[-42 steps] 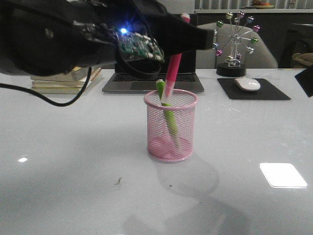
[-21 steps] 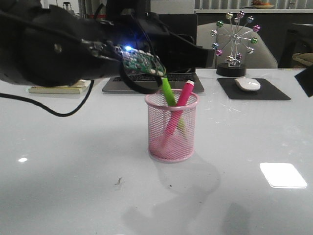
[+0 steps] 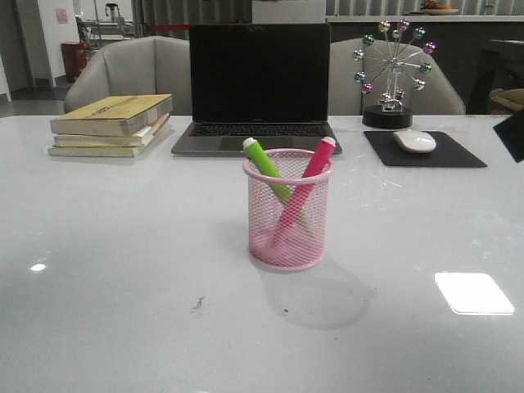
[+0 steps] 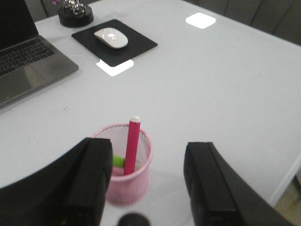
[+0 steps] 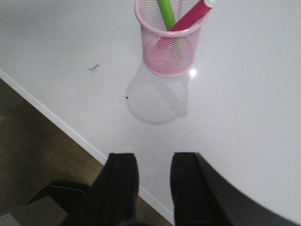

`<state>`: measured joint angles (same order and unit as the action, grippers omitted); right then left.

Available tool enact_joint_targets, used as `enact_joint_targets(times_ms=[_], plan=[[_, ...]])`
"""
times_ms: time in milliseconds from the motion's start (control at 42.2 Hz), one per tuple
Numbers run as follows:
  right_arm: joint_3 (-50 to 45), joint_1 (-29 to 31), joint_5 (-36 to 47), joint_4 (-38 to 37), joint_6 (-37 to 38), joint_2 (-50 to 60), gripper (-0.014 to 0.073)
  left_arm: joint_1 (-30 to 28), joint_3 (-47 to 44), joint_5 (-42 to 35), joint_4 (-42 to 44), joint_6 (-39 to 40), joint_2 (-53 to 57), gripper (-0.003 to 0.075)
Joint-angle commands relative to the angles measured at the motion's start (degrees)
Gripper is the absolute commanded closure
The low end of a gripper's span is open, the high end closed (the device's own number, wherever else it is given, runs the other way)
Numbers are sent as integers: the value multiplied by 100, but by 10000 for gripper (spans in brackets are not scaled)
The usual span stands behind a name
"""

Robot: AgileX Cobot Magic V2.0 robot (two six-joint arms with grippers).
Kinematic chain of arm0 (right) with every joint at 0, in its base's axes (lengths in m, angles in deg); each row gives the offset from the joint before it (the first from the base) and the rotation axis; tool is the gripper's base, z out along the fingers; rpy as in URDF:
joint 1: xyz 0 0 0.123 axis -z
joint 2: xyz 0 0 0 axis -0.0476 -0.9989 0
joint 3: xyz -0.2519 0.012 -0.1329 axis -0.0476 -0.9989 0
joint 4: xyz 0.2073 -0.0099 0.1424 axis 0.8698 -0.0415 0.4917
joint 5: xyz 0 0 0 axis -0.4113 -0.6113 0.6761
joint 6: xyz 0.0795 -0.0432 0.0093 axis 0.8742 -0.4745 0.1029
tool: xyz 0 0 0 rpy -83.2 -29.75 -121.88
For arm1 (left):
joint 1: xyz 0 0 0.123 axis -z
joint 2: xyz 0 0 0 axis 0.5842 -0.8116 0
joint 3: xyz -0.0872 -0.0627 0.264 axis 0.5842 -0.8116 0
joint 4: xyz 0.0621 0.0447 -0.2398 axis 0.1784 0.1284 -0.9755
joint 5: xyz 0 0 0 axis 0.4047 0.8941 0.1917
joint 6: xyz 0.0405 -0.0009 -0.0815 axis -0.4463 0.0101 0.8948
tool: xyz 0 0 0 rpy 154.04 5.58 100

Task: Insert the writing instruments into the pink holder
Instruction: 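Open the left gripper and lift it away from the holder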

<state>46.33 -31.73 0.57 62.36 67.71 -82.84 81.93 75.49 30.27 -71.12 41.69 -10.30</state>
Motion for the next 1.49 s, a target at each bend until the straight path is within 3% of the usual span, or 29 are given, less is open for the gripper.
enact_joint_targets(times_ms=[0,142,237,498,806,901,1067,1138,1470], plan=[[157,29,335,21,-2,61,275,-167,178,769,160,-19,675,304],[157,29,334,21,-2,61,275,-407,178,1973,160,-19,1352,304],[157,29,339,21,-2,61,275,-454,20,2344,160,-19,1780,304],[157,29,335,-559,-2,128,275,-454,-913,2674,539,-19,3085,304],[-431,37,420,-483,159,1057,277,-511,-1757,2674,921,520,3852,308],[-490,37,411,-483,174,1137,316,-582,-1838,2674,1087,651,3852,351],[-490,37,383,-426,174,1131,538,-731,-1842,2652,1074,651,3852,548],[-490,37,359,-394,174,1131,530,-731,-1842,2652,1002,651,3852,633],[-490,37,279,-393,174,1131,528,-731,-1842,2652,1002,651,3852,629]])
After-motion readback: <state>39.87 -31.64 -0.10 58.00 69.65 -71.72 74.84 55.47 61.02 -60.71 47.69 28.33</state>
